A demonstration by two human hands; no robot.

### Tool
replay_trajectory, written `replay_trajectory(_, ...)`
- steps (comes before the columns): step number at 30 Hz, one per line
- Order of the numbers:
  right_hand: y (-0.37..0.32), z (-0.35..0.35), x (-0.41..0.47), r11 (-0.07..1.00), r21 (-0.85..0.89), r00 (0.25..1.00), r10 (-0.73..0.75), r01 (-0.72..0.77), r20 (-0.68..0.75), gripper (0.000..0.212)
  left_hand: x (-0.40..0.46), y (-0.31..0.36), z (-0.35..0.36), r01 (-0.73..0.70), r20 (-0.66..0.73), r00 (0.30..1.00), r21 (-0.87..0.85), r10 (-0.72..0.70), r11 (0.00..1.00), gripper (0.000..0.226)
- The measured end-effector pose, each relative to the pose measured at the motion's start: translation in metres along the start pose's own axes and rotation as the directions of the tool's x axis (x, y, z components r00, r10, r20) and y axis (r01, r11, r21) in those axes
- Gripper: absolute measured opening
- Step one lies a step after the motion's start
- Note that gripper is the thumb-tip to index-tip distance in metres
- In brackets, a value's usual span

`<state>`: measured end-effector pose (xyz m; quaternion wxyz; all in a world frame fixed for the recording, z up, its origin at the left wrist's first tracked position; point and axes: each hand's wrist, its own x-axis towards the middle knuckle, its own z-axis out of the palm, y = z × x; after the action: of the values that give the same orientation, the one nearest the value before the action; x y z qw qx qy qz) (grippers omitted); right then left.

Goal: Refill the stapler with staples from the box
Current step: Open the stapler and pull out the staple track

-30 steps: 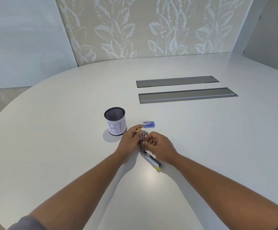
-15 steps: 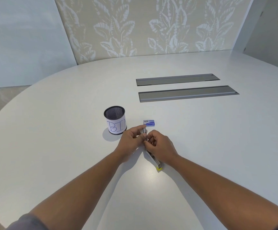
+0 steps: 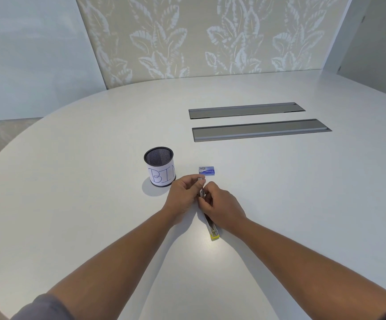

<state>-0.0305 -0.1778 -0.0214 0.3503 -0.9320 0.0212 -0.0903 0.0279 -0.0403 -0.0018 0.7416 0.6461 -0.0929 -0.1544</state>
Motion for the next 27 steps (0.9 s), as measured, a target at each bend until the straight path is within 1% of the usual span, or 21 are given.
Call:
replay_trajectory(7,-0.0003,0.0014,0.0003,1.000,-0.010,1.000,-0.018,0.018,-0.013,0.021,0.0000,-0.0010,0.0010,-0.016,-0.005,1.000,0.001,0.016,1.000,0.017)
replay_trajectory(12,0.0000,0.0017,-0.0005,1.000,-0.008,0.999,-0.023,0.023,-0.026,0.020,0.0012,-0.0044,0.0019,-0.039,-0.005,0.999,0.017,0.039,0.999,0.030)
replay_trajectory(15,-0.0002,0.0016,-0.0005,1.000,-0.011,0.999,-0.023,0.022,-0.024,0.020,0.0013,-0.0044,0.0005,-0.054,0.020,0.998,0.022,0.054,0.998,0.032)
replay_trajectory(19,-0.0001,0.0016,-0.0003,1.000,-0.020,0.999,-0.022,0.021,-0.027,0.021,0.0027,-0.0045,-0.0027,-0.032,0.033,0.999,0.020,0.031,0.999,0.030)
replay_trajectory(27,0.0007,0.0020,0.0001,1.000,-0.013,0.999,-0.024,0.024,-0.039,0.020,0.0030,-0.0041,-0.0067,-0.017,0.062,0.998,0.022,0.016,1.000,0.034)
